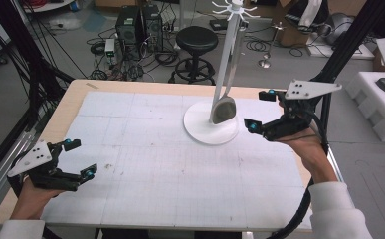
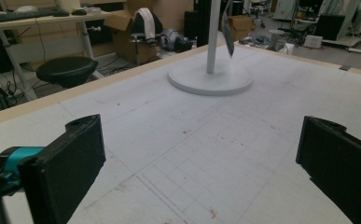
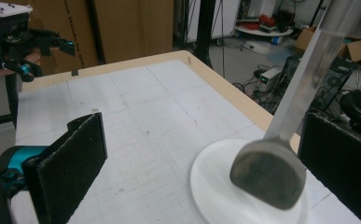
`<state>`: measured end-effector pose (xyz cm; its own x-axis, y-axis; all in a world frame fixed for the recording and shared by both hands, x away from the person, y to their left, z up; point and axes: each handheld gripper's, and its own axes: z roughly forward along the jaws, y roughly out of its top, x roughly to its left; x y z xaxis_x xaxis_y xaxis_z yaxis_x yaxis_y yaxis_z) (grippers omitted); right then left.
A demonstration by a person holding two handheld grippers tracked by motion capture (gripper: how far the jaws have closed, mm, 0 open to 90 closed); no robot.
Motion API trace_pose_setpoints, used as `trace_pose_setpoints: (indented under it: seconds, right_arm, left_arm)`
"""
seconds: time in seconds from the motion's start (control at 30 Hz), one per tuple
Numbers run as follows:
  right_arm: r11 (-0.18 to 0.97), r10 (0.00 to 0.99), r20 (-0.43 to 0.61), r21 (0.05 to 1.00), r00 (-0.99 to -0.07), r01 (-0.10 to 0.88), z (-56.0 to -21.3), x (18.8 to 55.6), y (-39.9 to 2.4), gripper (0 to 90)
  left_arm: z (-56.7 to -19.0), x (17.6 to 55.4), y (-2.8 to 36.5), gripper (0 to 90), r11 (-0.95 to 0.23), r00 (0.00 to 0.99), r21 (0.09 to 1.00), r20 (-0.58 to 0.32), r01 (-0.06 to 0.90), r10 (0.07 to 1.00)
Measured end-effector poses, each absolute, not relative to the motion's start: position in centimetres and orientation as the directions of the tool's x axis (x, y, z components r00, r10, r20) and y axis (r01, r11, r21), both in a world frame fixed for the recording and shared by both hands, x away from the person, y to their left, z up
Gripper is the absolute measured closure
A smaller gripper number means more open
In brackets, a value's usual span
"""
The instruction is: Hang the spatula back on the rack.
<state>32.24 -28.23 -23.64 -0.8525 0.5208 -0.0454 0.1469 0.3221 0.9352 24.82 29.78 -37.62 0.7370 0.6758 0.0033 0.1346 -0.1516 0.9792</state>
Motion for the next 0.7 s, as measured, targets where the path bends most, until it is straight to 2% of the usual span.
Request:
trace_pose_setpoints:
  seconds: [0.23,0.7]
  right_arm:
    - [0.246,0.545,-0.019,0.959,-0.838,0.139,-27.2,30.9,-29.8,0.0]
    - [0.220,0.564,-0.024,0.968,-0.825,0.122,-32.2,27.9,-30.7,0.0]
  left_arm:
    - [-37.7,24.8,29.9,1.7,-0.153,0.743,0.979,0.001,0.136,0.670]
    - [-38.2,25.0,30.0,1.7,-0.161,0.746,0.977,0.002,0.141,0.666]
